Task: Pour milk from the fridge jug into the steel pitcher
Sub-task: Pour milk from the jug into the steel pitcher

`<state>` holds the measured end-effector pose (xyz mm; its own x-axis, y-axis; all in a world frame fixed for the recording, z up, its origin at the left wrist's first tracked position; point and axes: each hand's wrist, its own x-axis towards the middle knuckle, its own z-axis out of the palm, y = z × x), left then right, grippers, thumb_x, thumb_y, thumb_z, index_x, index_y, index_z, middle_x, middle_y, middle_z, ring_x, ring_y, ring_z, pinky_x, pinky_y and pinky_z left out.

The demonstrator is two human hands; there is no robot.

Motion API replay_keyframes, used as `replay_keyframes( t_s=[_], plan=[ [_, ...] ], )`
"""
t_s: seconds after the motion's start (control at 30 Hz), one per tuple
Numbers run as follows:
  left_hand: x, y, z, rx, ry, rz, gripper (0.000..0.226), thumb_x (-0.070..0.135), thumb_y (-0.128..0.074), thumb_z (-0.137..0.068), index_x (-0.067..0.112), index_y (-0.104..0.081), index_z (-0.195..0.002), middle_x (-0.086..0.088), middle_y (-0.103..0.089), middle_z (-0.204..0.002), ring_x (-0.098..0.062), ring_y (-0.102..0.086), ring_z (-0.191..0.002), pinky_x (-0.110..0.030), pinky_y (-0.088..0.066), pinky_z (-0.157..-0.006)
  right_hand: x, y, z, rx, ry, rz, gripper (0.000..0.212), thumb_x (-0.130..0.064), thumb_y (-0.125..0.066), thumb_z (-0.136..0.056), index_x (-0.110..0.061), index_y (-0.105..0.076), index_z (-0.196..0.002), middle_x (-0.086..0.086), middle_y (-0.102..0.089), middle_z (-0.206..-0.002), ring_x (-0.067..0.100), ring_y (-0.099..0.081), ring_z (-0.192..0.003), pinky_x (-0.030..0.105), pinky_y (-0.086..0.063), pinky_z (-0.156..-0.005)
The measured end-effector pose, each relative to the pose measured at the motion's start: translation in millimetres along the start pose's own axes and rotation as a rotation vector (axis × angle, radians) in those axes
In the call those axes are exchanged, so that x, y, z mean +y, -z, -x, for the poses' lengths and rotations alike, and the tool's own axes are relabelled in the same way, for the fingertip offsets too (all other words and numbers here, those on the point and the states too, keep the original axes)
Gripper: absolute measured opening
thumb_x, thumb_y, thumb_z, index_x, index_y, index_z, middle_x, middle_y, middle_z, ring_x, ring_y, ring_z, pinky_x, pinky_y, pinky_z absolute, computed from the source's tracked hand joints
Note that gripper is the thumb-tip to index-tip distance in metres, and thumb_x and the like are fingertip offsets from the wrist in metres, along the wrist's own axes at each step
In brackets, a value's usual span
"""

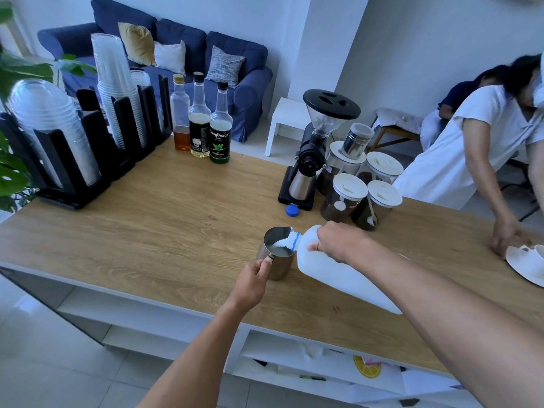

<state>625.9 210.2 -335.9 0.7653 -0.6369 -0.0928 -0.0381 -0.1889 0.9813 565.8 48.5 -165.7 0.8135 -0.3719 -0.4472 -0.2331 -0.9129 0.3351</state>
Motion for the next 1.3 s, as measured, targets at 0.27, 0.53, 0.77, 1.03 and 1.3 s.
replay_keyframes(
  t_s=[0.27, 0.53, 0.77, 1.03, 1.3],
  plan=[
    [-1.0, -0.5, -1.1, 0.0, -0.001, 0.015, 0.048, 0.036, -0.042, -0.105, 0.022, -0.025, -0.063, 0.008, -0.026, -0.057, -0.008, -0.021, -0.053, -0.023, -0.018, -0.05, -0.6, 1.5, 0.1, -0.002, -0.021, -0.049, 0.026, -0.029, -0.048, -0.1, -0.018, -0.057, -0.122, 0.006, -0.051, -0.102, 0.019, -0.045, -0.077, 0.025, -0.027, -0.046],
    [0.7, 0.5, 0.3, -0.002, -0.015, 0.02, 0.05, 0.037, -0.042, -0.105, 0.01, -0.027, -0.066, -0.003, -0.024, -0.064, -0.012, -0.019, -0.057, -0.03, -0.018, -0.054, 0.5, -0.4, -0.9, 0.008, 0.003, -0.012, 0.026, -0.023, -0.048, -0.101, -0.024, -0.055, -0.126, 0.0, -0.042, -0.087, 0.018, -0.043, -0.073, 0.025, -0.028, -0.045],
    [1.2, 0.6, 0.3, -0.004, 0.002, 0.015, 0.045, 0.034, -0.041, -0.106, 0.013, -0.031, -0.067, 0.003, -0.025, -0.06, -0.01, -0.02, -0.055, -0.029, -0.018, -0.054, 0.5, -2.7, -1.6, 0.032, 0.021, -0.007, 0.023, -0.022, -0.049, -0.1, -0.026, -0.058, -0.12, -0.002, -0.034, -0.079, 0.017, -0.043, -0.074, 0.024, -0.029, -0.046],
    [2.1, -0.5, 1.9, -0.004, -0.018, -0.001, 0.048, 0.033, -0.04, -0.106, 0.022, -0.021, -0.063, 0.009, -0.023, -0.056, -0.009, -0.018, -0.054, -0.03, -0.017, -0.054, -0.5, -0.5, -0.6, 0.029, -0.007, -0.051, 0.022, -0.025, -0.048, -0.1, -0.021, -0.057, -0.12, 0.002, -0.043, -0.091, 0.02, -0.044, -0.079, 0.025, -0.026, -0.046],
    [1.8, -1.2, 2.1, 0.0, -0.017, 0.012, 0.049, 0.032, -0.04, -0.106, 0.023, -0.023, -0.062, 0.011, -0.024, -0.055, -0.009, -0.019, -0.053, -0.029, -0.016, -0.054, -0.4, 0.9, 0.1, 0.012, -0.017, -0.046, 0.025, -0.027, -0.048, -0.1, -0.019, -0.056, -0.122, 0.008, -0.054, -0.113, 0.02, -0.045, -0.079, 0.025, -0.027, -0.046]
  ],
)
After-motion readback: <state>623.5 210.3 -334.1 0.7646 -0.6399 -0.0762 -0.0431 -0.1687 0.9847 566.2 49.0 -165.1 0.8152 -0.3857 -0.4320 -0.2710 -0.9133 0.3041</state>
